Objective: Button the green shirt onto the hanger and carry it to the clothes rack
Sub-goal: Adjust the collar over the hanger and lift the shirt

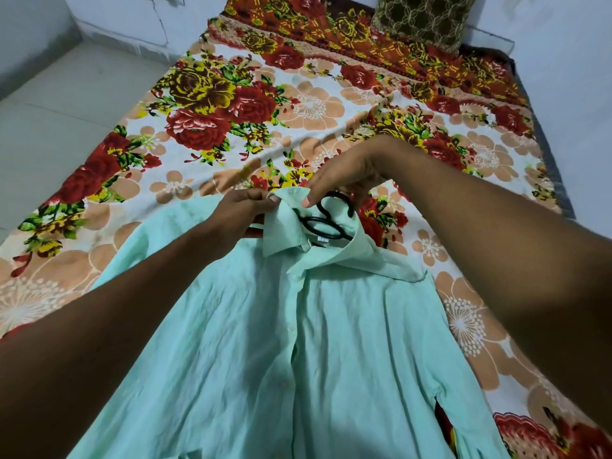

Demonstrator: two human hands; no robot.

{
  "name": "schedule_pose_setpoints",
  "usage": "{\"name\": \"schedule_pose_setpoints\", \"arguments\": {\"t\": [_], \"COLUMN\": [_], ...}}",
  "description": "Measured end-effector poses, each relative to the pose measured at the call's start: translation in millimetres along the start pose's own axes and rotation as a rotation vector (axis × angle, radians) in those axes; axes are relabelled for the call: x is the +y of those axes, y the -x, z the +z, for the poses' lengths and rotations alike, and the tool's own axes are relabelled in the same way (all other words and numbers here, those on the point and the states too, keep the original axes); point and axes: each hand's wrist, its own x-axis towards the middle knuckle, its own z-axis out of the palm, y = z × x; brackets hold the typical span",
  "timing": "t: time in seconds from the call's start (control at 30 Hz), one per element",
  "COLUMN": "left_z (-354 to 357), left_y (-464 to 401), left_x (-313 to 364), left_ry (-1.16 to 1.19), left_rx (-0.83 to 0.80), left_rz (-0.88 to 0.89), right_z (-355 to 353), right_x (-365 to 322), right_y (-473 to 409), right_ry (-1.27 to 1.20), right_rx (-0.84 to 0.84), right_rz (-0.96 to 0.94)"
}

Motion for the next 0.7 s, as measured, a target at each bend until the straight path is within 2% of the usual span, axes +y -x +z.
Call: {"name": "schedule_pose_setpoints", "arguments": {"t": [0.17, 0.33, 0.43, 0.5, 0.63, 0.7], "left_z": [4, -2, -7, -5, 7, 12], "left_y": [-5, -2, 1, 5, 11, 9], "left_x": [-3, -10, -21, -25, -30, -33], "left_ry": [0.016, 0.187, 0.269, 0.279, 0.133, 0.18], "left_rx": [-0.026, -0.102, -0.075, -0.056, -0.051, -0.025], "left_rz": [-0.01, -0.101, -0.118, -0.066, 0.098, 0.101], "right_z": [5, 3, 10, 16, 18, 16], "right_x": [-15, -2, 15, 25, 25, 24], "right_y": [-19, -31, -40, -45, -48, -47], "right_ry": [-0.009, -0.16, -0.203, -0.248, -0.3, -0.308], "right_rx": [0.081, 0.148, 0.191, 0.185, 0.193, 0.217], "right_rz": [0.024, -0.025, -0.069, -0.11, -0.199, -0.191]}}
